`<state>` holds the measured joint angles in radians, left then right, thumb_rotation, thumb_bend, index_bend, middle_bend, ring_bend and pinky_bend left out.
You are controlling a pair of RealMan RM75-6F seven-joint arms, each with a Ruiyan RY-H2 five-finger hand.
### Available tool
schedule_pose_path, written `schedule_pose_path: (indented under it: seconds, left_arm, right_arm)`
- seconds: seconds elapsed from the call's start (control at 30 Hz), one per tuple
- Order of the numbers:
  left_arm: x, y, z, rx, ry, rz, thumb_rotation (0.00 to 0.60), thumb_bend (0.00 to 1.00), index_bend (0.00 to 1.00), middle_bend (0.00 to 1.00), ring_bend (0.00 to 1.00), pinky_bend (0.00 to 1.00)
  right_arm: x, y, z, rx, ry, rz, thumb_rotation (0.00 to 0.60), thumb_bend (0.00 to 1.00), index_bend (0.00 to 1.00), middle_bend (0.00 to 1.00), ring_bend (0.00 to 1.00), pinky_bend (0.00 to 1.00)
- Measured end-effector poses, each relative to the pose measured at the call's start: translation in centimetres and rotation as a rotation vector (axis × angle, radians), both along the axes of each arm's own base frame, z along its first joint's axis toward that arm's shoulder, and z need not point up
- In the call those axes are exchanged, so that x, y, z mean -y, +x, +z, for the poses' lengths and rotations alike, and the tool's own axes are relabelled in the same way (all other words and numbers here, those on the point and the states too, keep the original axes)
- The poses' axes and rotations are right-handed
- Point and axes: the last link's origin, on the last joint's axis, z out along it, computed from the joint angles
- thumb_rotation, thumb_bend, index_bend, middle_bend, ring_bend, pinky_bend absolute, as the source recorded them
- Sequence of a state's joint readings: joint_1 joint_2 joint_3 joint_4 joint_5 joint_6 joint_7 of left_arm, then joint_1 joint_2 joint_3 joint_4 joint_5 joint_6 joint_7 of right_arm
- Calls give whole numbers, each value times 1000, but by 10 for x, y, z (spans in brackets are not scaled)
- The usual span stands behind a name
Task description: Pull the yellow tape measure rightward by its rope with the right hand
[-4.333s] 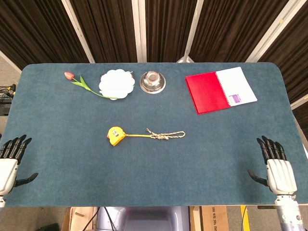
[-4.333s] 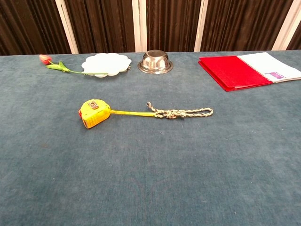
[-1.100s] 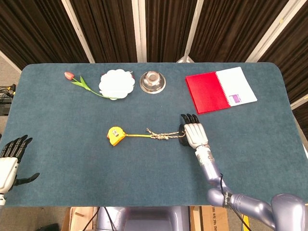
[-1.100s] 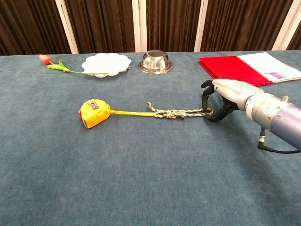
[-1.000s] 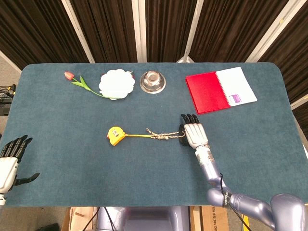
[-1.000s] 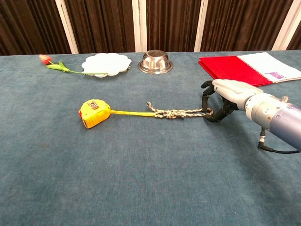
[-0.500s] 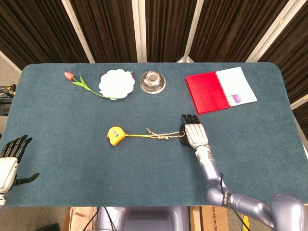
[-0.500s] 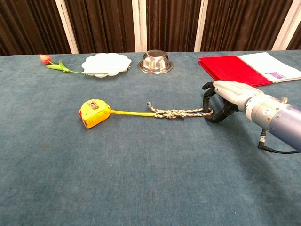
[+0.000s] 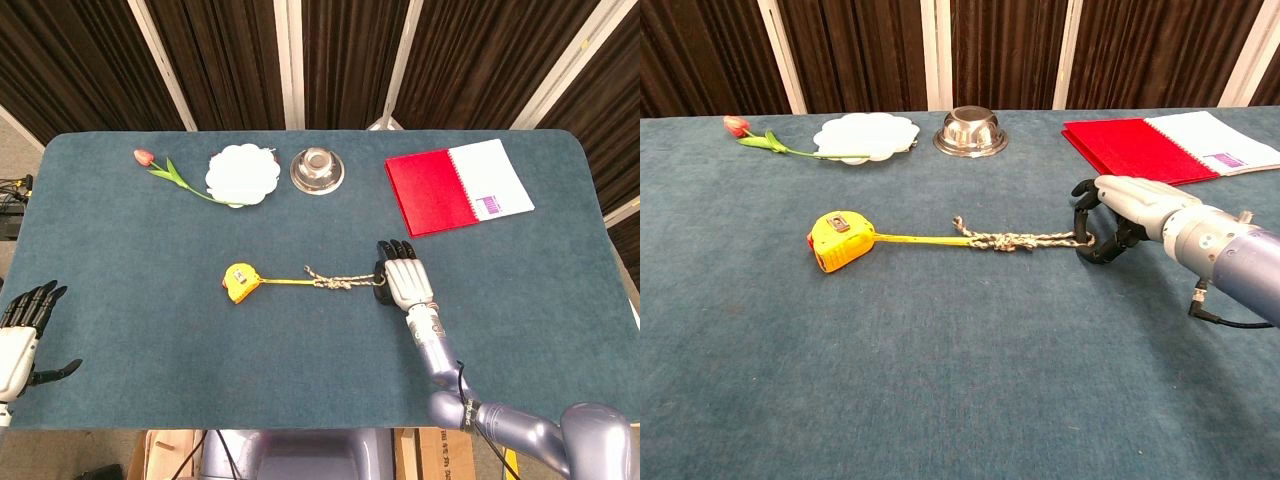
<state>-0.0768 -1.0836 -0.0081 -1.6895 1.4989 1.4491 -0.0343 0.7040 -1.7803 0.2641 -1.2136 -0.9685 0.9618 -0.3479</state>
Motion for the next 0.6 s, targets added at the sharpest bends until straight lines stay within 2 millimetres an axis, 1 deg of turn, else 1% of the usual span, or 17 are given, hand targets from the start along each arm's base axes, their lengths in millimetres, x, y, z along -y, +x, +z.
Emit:
schedule_pose_path:
  seconds: [0.33, 0.47, 0.6]
  left_arm:
    - [0, 0, -1, 2, -4, 0, 600, 0, 0, 0, 0, 0]
    - [0, 1, -1, 1, -4, -2, 600, 0, 0, 0, 0, 0]
    - [0, 0, 0, 2, -3, -1, 600, 0, 0, 0, 0, 0]
  right_arm:
    - [-2, 9, 7, 51, -2, 11, 600, 473, 637, 134, 0, 0]
    - [-2, 14, 16, 94, -4, 6, 600, 473, 642, 134, 0, 0]
    - [-1, 14, 28, 122, -16, -15, 600, 473, 644, 134, 0, 0]
